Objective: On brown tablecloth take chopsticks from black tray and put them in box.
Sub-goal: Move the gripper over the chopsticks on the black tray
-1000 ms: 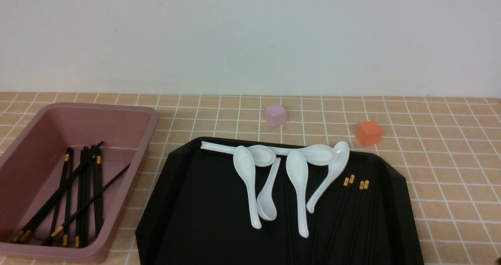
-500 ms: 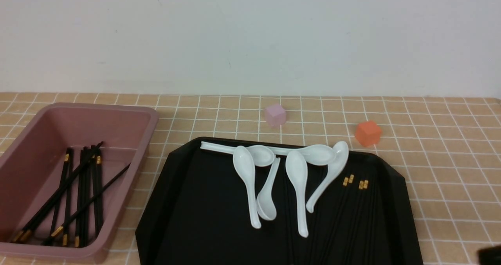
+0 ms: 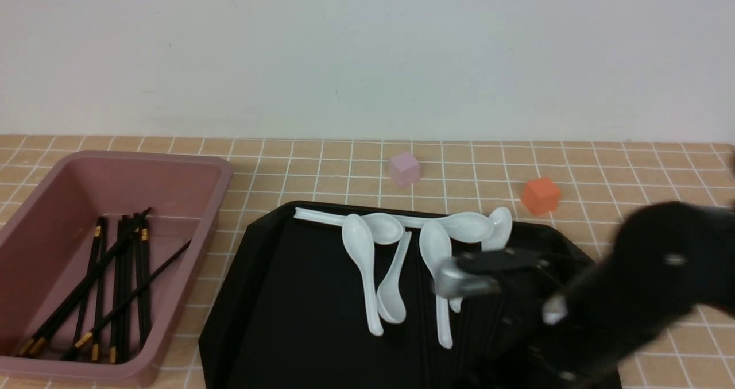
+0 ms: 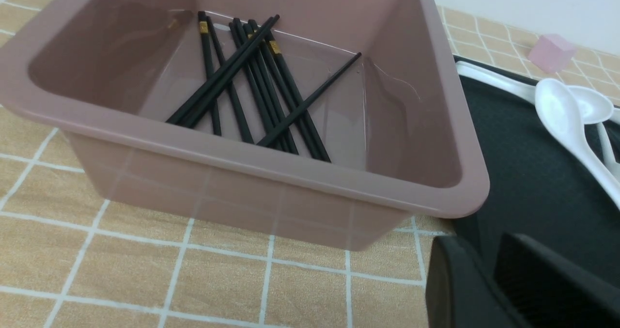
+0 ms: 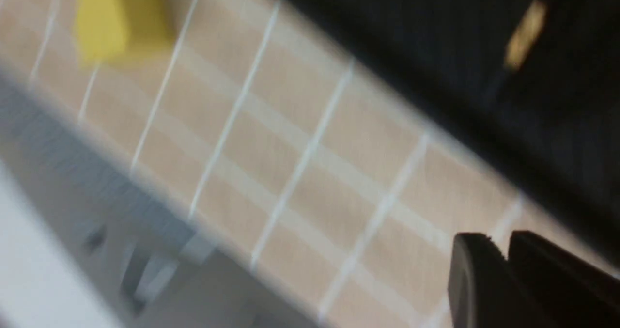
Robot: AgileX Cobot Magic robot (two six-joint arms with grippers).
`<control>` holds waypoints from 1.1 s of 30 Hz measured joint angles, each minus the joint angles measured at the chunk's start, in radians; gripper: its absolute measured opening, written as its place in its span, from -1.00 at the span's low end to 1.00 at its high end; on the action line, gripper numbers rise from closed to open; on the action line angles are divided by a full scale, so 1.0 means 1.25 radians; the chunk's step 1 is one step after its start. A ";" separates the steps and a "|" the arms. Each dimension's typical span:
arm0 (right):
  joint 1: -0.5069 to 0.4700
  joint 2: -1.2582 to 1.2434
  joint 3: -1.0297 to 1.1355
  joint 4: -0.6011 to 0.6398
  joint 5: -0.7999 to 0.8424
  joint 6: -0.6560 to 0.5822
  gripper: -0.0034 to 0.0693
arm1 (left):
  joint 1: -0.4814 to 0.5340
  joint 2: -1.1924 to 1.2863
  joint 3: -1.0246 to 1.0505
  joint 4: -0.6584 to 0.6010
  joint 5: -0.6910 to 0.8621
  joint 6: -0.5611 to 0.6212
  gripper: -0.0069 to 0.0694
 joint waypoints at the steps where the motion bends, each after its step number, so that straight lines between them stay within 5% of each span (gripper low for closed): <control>1: 0.030 0.040 -0.048 -0.066 -0.013 0.103 -0.52 | 0.000 0.000 0.000 0.000 0.000 0.000 -0.44; 10: 0.094 0.230 -0.281 -0.346 0.061 0.415 -0.10 | 0.000 0.000 0.000 0.000 0.000 0.000 -0.43; 22: 0.096 0.379 -0.353 -0.408 0.093 0.533 -0.06 | 0.000 0.000 0.000 0.000 0.000 0.000 -0.39; 33: 0.096 0.399 -0.353 -0.427 0.092 0.545 -0.06 | 0.000 0.000 0.000 0.000 0.000 0.000 -0.38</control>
